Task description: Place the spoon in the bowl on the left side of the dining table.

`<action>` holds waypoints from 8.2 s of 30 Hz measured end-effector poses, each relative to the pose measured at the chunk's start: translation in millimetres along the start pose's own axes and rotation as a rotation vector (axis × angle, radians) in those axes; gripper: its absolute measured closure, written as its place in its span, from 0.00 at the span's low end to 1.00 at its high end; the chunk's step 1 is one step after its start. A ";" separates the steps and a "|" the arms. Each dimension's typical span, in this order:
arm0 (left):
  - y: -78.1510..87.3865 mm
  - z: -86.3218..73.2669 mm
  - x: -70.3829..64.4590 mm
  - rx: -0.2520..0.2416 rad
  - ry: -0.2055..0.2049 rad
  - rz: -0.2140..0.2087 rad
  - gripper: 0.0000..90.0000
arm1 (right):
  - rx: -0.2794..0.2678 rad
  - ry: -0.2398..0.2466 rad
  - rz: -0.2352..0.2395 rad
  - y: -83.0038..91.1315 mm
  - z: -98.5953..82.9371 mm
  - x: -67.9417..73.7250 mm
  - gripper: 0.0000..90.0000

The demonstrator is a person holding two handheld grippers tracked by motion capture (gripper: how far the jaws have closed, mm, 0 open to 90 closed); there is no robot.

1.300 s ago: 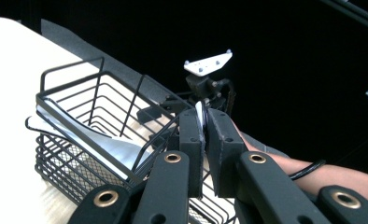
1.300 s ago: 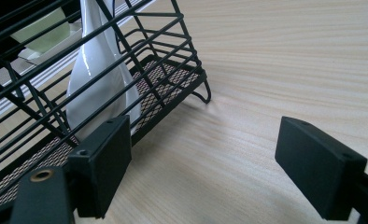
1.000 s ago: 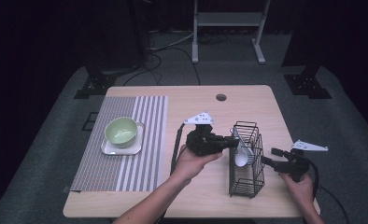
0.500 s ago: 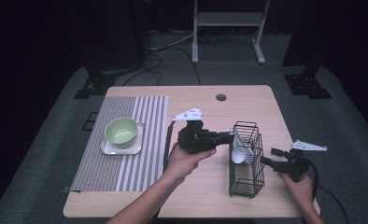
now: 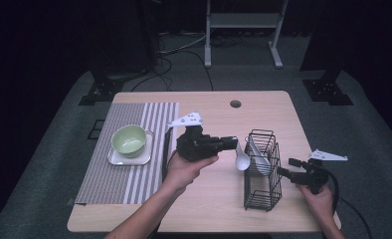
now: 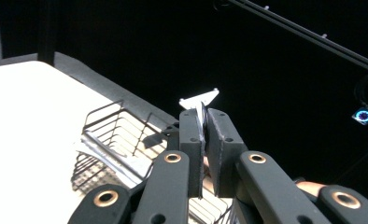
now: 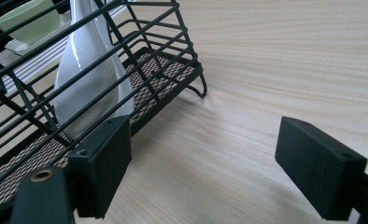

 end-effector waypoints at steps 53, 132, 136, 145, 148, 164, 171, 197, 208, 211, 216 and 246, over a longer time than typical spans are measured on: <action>126.2 -13.0 77.7 -0.058 0.059 0.239 0.95 | 0.026 0.003 -0.030 -2.5 -1.4 -0.4 0.19; 233.4 -20.8 160.8 -0.212 0.184 0.530 0.95 | 0.014 -0.016 -0.029 -1.6 -1.2 -2.2 0.19; 235.3 -23.6 164.0 -0.205 0.191 0.540 0.95 | 0.014 -0.017 -0.028 -1.5 -1.2 -2.2 0.19; 246.2 -34.3 176.7 -0.225 0.227 0.579 0.95 | 0.016 -0.016 -0.030 -1.7 -1.3 -2.1 0.19; 250.9 -38.3 180.6 -0.229 0.240 0.591 0.95 | 0.018 -0.016 -0.029 -2.0 -1.3 -1.9 0.19; 262.5 -45.2 192.0 -0.243 0.274 0.631 0.95 | 0.018 -0.015 -0.028 -2.1 -1.3 -1.9 0.19; 267.0 -54.5 199.3 -0.247 0.302 0.646 0.95 | 0.018 -0.016 -0.027 -2.1 -1.3 -1.9 0.19; 273.8 -80.6 217.0 -0.251 0.380 0.676 0.95 | 0.026 -0.015 -0.027 -2.9 -1.4 -1.4 0.19; 279.0 -90.1 221.6 -0.256 0.416 0.686 0.95 | 0.027 -0.015 -0.026 -3.1 -1.4 -1.4 0.19; 279.4 -90.4 222.2 -0.259 0.418 0.688 0.95 | 0.026 -0.016 -0.025 -2.9 -1.4 -1.5 0.19; 281.2 -92.2 224.5 -0.272 0.429 0.690 0.94 | 0.024 -0.015 -0.022 -2.8 -1.4 -1.4 0.19; 296.8 -119.4 235.6 -0.314 0.512 0.692 0.87 | 0.026 -0.013 -0.023 -3.2 -1.2 -1.4 0.19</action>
Point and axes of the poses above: each handheld gripper's, and its own axes: y roughly backward along the jaws, z roughly out of its top, x roughly to its left, the point moved 4 cm from there along -y, roughly forward along the jaws, and after that the axes turned 1 degree about -z, right-handed, at the moved point
